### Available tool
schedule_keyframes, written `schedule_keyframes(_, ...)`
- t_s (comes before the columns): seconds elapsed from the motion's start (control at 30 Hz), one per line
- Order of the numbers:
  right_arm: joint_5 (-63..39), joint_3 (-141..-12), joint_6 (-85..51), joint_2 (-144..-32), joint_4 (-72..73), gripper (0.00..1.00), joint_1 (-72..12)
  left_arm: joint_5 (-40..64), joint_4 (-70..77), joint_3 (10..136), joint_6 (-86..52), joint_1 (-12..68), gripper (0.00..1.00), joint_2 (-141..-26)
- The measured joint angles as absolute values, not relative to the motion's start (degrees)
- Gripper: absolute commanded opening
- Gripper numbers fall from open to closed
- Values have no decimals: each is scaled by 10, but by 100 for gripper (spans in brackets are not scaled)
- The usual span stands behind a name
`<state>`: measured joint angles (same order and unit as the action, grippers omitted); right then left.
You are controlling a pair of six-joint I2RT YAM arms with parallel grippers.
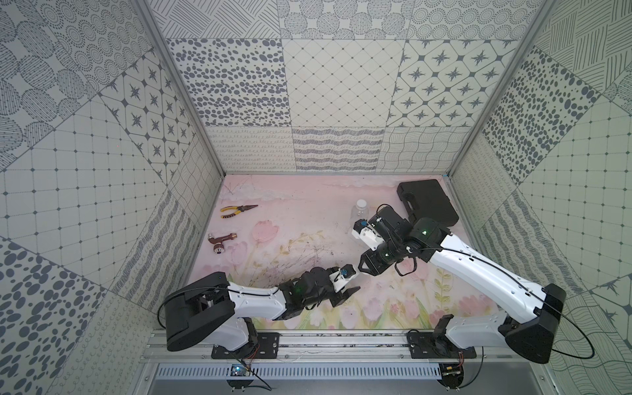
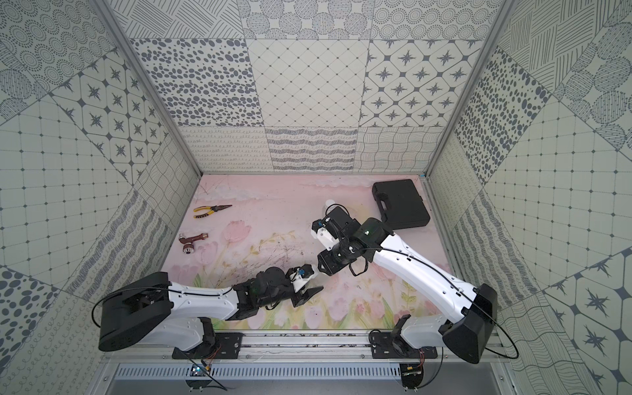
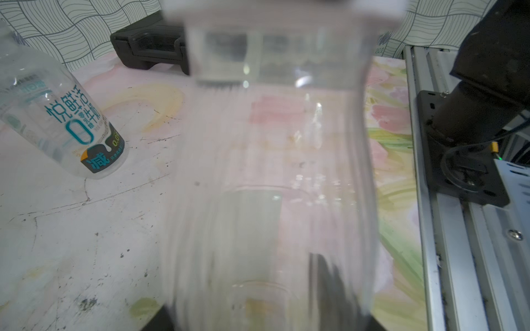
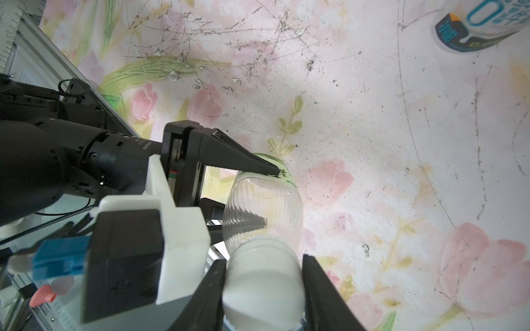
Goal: Screw on the bottle caps
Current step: Screw the bottle cap onto the plastic bottle.
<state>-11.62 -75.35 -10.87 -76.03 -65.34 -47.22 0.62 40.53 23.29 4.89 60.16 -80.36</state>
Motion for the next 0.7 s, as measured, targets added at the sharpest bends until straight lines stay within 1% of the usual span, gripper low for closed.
schedule_keyframes(0.1,-124,-754,-97,-759,-656,0,-472,24,409,226,41,598,68,-796)
schedule_keyframes(0.17,-130,-754,-89,-758,-659,0,-472,34,410,223,36,595,68,-791)
schedule_keyframes(0.27,-136,-754,-78,-757,-662,0,-472,50,410,222,28,593,63,-787)
schedule_keyframes(0.43,-141,-754,-70,-757,-661,0,-472,62,409,223,22,589,51,-787)
schedule_keyframes(0.57,-141,-754,-69,-757,-658,0,-472,69,409,223,20,585,46,-787)
schedule_keyframes(0.6,-140,-754,-68,-756,-657,9,-472,71,409,223,20,583,46,-787)
schedule_keyframes(0.63,-139,-754,-66,-754,-655,22,-471,73,409,223,20,582,46,-787)
schedule_keyframes(0.7,-135,-753,-58,-748,-653,39,-472,76,414,223,20,581,46,-787)
